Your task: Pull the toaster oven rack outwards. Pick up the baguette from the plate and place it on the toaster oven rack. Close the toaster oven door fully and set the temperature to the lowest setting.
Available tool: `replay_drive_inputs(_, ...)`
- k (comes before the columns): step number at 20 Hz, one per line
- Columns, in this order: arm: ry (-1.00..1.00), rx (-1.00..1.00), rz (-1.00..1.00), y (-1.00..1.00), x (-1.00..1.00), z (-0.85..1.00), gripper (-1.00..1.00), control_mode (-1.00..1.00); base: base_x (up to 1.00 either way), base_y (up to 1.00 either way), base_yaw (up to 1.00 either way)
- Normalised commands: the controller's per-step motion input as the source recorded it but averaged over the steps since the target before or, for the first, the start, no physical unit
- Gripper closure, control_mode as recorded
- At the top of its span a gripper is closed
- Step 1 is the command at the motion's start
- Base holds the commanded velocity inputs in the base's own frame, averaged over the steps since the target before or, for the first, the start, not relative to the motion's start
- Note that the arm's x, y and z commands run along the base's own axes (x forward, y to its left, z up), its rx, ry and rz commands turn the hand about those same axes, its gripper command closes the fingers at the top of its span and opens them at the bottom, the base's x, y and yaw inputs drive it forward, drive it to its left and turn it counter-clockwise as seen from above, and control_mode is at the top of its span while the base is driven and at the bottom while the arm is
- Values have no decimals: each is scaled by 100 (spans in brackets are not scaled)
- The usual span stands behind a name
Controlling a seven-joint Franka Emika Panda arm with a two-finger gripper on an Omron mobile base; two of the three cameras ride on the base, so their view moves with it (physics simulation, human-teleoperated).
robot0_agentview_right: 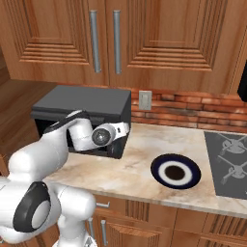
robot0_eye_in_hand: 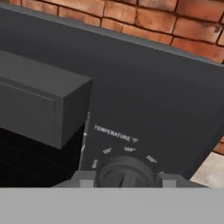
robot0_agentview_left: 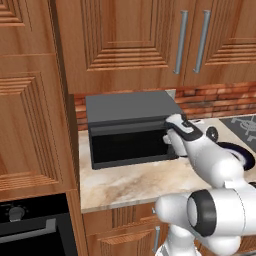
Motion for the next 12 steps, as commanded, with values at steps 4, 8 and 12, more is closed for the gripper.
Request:
replay_drive_inputs(4, -10, -47, 45, 0, 0, 0, 100, -100, 0, 0, 0)
replay_drive_inputs(8, -11, -47, 46, 0, 0, 0, 100, -100, 0, 0, 0)
replay_drive_inputs(12, -6, -47, 48, -1, 0, 0, 100, -100, 0, 0, 0)
